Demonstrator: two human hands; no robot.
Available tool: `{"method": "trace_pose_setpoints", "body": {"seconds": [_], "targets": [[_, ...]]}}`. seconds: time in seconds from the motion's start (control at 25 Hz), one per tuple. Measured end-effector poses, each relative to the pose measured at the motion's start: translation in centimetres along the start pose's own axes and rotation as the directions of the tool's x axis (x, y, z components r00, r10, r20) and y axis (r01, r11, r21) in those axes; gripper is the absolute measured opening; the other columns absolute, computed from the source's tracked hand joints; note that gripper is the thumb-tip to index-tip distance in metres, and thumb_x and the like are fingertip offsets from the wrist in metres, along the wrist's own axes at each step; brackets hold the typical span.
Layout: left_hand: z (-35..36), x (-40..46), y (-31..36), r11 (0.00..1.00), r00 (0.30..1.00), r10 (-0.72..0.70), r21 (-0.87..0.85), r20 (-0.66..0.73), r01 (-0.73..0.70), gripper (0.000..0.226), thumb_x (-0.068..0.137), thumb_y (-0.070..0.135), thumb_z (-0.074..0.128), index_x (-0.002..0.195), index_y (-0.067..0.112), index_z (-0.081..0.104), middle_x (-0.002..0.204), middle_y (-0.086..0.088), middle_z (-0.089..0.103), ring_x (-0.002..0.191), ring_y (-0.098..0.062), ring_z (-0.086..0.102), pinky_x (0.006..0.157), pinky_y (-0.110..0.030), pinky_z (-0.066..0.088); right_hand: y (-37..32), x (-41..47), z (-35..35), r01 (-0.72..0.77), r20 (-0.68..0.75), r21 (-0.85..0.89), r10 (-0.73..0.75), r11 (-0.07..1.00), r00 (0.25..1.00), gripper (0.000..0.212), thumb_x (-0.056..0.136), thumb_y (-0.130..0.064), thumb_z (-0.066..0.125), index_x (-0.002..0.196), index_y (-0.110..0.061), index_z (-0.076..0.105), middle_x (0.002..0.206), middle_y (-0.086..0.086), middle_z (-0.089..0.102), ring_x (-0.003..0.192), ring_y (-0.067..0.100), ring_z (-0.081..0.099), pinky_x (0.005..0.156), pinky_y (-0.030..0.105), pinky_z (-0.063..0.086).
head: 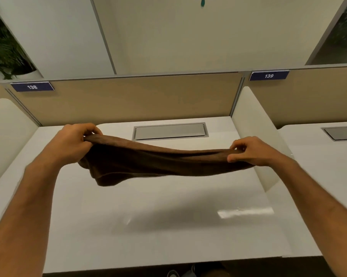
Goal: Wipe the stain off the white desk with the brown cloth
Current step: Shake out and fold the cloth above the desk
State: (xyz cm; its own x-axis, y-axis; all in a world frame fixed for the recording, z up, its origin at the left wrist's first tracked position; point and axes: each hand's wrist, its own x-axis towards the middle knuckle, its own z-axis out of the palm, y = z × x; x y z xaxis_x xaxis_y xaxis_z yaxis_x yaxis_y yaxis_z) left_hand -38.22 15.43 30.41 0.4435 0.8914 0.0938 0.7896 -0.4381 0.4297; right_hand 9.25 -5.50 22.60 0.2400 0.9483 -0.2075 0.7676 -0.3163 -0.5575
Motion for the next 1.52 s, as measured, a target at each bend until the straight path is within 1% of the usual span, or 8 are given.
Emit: {"method": "trace_pose_setpoints", "body": {"seconds": [0.16,0.44,0.64,0.76,1.0,1.16,1.32,1.52], "targets": [[0.6,0.8,-1.5,1.0,0.999,0.025,0.006,-0.021,-0.025,0.046,0.084,-0.009,0.056,0.086,0.034,0.071,0.08,0.007,0.07,0.07,-0.014,0.061,0.049,-0.024,0.044,1.2,-2.1,-3.0,-0.031,-0.08,-0.074,0.025,0.997,0.996,0.025,0.089,-0.042,0.073,0.076,-0.021,0.074,0.076,0.002,0.07,0.077,0.025,0.067,0.07,0.041,0.056],[3.7,2.4,-2.0,0.998,0.978,-0.054,-0.046,-0.202,0.045,0.017,0.099,0.011,0.059,0.097,0.02,0.073,0.08,0.001,0.067,0.074,-0.021,0.06,0.062,-0.028,0.042,2.4,-3.4,-5.1,0.001,-0.234,0.251,0.059,0.968,0.97,0.016,0.099,-0.021,0.065,0.086,-0.022,0.075,0.075,0.003,0.073,0.068,0.019,0.07,0.059,0.035,0.059],[4.8,3.5,0.4,0.862,0.945,-0.246,-0.397,0.215,0.315,0.025,0.095,0.02,0.068,0.072,0.012,0.077,0.068,-0.008,0.072,0.061,-0.026,0.06,0.056,-0.032,0.046,1.6,-3.3,-2.0,-0.245,0.052,0.748,0.312,0.617,0.949,0.018,0.091,-0.026,0.072,0.085,-0.012,0.082,0.093,0.017,0.08,0.074,0.023,0.076,0.061,0.032,0.06],[7.5,2.8,3.9,0.802,0.874,-0.238,-0.422,0.424,0.423,0.023,0.091,0.022,0.072,0.079,0.004,0.078,0.068,-0.012,0.071,0.061,-0.025,0.059,0.056,-0.031,0.045,-0.4,-2.7,1.7,-0.406,0.24,0.805,0.387,0.433,0.89,0.025,0.093,-0.023,0.071,0.1,0.001,0.076,0.09,0.016,0.08,0.072,0.021,0.076,0.067,0.036,0.061],[13.8,-0.5,11.5,0.89,0.839,0.1,-0.425,0.535,0.165,0.034,0.098,0.04,0.064,0.095,0.009,0.077,0.092,-0.01,0.077,0.084,-0.03,0.071,0.079,-0.041,0.059,-9.5,-2.6,9.9,-0.397,0.321,0.873,0.28,0.284,0.905,0.017,0.097,-0.009,0.064,0.101,0.004,0.074,0.092,0.019,0.077,0.076,0.028,0.077,0.064,0.04,0.064],[15.4,-2.7,13.3,0.95,0.804,0.19,-0.311,0.563,-0.007,0.037,0.08,0.063,0.071,0.095,0.034,0.055,0.097,0.005,0.063,0.084,-0.014,0.061,0.066,-0.022,0.047,-12.6,-2.8,11.4,-0.317,0.244,0.87,0.229,0.377,0.942,0.023,0.095,-0.005,0.053,0.104,0.004,0.073,0.098,0.025,0.076,0.085,0.032,0.076,0.088,0.057,0.061],[15.5,-2.9,12.3,0.925,0.884,0.238,-0.372,0.404,-0.079,0.02,0.09,0.024,0.075,0.103,0.021,0.06,0.1,0.0,0.064,0.09,-0.021,0.063,0.08,-0.041,0.058,-12.2,-3.6,10.4,-0.257,0.241,0.799,0.102,0.544,0.965,0.028,0.097,-0.009,0.051,0.103,-0.015,0.078,0.099,0.008,0.08,0.089,0.024,0.079,0.073,0.043,0.065],[13.5,-2.8,12.1,0.88,0.919,0.313,-0.437,0.241,-0.186,0.029,0.101,0.012,0.063,0.098,0.041,0.056,0.101,0.015,0.058,0.097,-0.014,0.063,0.083,-0.022,0.054,-8.8,-1.3,10.4,-0.074,-0.209,0.74,0.333,0.669,0.919,0.017,0.1,-0.024,0.06,0.093,-0.023,0.076,0.08,0.001,0.078,0.081,0.021,0.077,0.082,0.042,0.065]]}}
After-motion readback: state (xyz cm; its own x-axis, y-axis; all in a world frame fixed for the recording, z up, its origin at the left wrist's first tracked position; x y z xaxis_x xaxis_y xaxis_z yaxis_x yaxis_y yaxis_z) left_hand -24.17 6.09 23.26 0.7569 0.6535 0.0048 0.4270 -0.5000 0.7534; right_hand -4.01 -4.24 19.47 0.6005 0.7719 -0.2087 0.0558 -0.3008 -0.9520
